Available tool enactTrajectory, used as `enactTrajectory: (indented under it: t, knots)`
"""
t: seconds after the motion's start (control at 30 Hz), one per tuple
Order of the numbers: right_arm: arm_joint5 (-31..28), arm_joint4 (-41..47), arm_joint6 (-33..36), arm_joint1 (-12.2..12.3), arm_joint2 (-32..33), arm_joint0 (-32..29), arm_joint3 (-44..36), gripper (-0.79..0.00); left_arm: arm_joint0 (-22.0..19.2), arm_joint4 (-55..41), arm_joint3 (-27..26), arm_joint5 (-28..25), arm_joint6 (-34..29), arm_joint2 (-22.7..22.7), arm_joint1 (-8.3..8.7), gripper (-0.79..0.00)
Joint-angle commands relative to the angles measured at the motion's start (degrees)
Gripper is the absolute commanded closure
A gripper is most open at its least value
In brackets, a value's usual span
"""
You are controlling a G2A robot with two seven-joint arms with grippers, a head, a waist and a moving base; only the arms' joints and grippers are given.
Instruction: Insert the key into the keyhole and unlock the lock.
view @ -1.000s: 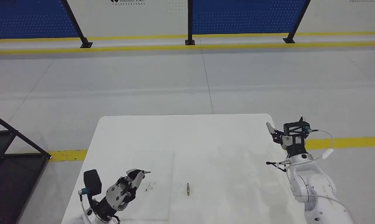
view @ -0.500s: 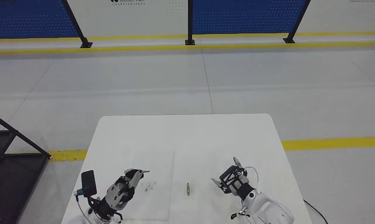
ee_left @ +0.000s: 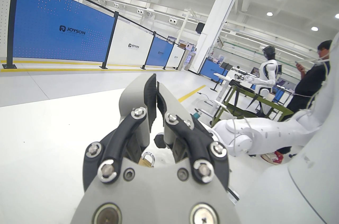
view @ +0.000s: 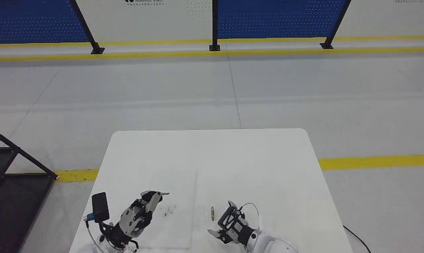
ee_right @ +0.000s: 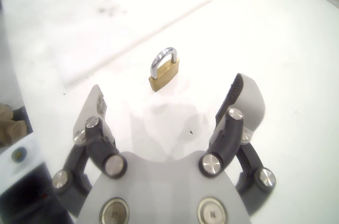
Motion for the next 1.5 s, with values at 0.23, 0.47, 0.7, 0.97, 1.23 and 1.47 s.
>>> enactTrajectory:
  t: [0.23, 0.47, 0.7, 0.97, 1.23, 1.47]
  knots:
    - [9.68, -1.84, -0.95, -2.13, -5.95, 4.11, 4.4, -0.388, 0.0, 0.0, 0.0, 0.0, 0.0, 0.0, 0.0, 0.0]
    - [13.46, -3.01, -0.4, -2.93, -7.83, 5.51, 5.83, -0.237, 0.0, 0.0, 0.0, 0.0, 0.0, 0.0, 0.0, 0.0]
    - [15.16, -3.91, -0.21, -3.24, -8.66, 5.71, 6.27, -0.111, 0.0, 0.0, 0.0, 0.0, 0.0, 0.0, 0.0, 0.0]
    - [15.03, -5.08, -0.23, -3.07, -8.72, 5.08, 5.41, 0.0, 0.0, 0.0, 0.0, 0.0, 0.0, 0.0, 0.0, 0.0]
    - [14.24, -0.37, -9.85, -1.75, -3.5, 1.03, -2.16, 0.0, 0.0, 0.0, 0.0, 0.0, 0.0, 0.0, 0.0, 0.0]
    - [1.37, 11.71, -24.73, -0.21, 2.78, -3.39, -8.11, 0.0, -2.08, -7.89, 1.06, -5.85, -1.32, 1.73, 0.11, 0.0]
